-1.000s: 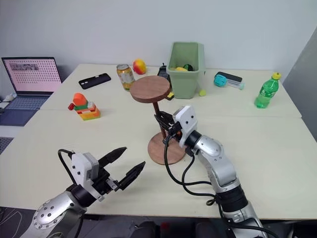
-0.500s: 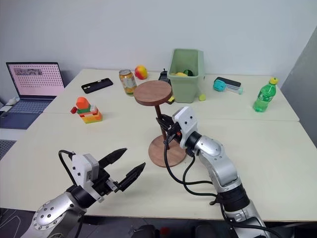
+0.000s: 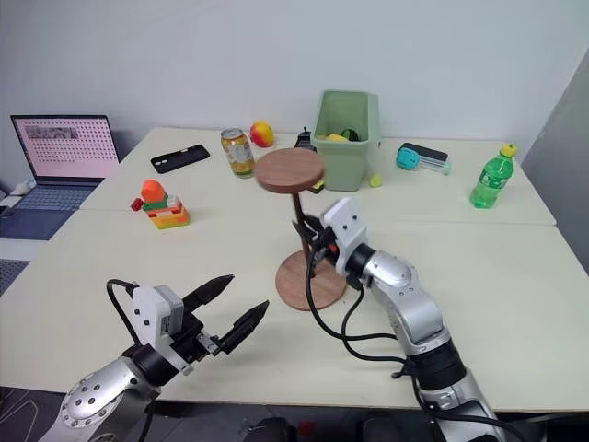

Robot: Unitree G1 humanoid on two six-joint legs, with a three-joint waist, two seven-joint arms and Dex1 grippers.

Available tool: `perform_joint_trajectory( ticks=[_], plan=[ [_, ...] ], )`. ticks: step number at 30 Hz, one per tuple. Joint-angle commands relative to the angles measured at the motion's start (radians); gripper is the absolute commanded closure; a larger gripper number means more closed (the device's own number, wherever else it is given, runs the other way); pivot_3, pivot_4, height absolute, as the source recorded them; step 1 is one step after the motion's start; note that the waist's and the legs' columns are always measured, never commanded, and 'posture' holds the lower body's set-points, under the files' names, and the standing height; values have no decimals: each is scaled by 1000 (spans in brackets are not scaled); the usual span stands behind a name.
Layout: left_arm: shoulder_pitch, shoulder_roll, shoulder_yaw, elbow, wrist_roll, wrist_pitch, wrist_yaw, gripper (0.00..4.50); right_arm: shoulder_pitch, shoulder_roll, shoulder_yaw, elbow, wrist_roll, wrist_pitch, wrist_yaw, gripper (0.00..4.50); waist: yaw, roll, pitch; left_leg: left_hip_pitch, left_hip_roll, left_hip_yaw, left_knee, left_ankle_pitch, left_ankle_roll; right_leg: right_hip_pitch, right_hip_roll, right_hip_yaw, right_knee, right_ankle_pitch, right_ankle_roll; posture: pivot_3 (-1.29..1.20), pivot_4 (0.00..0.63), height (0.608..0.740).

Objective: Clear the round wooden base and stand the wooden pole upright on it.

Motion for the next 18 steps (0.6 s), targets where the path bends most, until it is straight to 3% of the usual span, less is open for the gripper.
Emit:
perform_joint_trajectory(
  ticks=[1, 3, 11, 14, 18],
  plan=[
    [-10, 4, 10, -9, -7, -9, 4, 0, -5, -15, -15, -25, 3, 83, 10, 2446, -3, 4, 10, -12, 0, 0, 3, 0, 0, -5, 0, 0, 1, 5, 5, 0, 150, 740],
    [-16, 5, 10, -5, -7, -9, 2, 0, -10, -23, -21, -50, 12, 105, 23, 2051, -10, 5, 12, -29, -2, 3, 4, 2, -2, -24, 1, 3, 4, 14, 8, 0, 150, 740],
    [-62, 22, 26, 30, -12, -7, -16, 0, -55, -106, -52, -173, 76, 238, 129, 42, -7, 5, 16, -45, 1, 0, 2, 2, -2, -39, 2, 0, 1, 13, 7, 0, 150, 740],
    [-131, 96, 85, 81, -63, 40, -65, 0, -81, -205, -86, -248, 135, 319, 215, 42, -5, 5, 19, -45, 0, 0, 4, 2, -2, -38, 1, -1, 2, 13, 7, 0, 150, 740],
    [-325, 314, 158, 250, -134, 209, -165, 0, -96, -417, -146, -320, 236, 406, 392, 42, 5, 5, 29, -46, -2, -4, 4, 2, -1, -38, 2, -6, 4, 13, 7, 0, 150, 740]
  ],
)
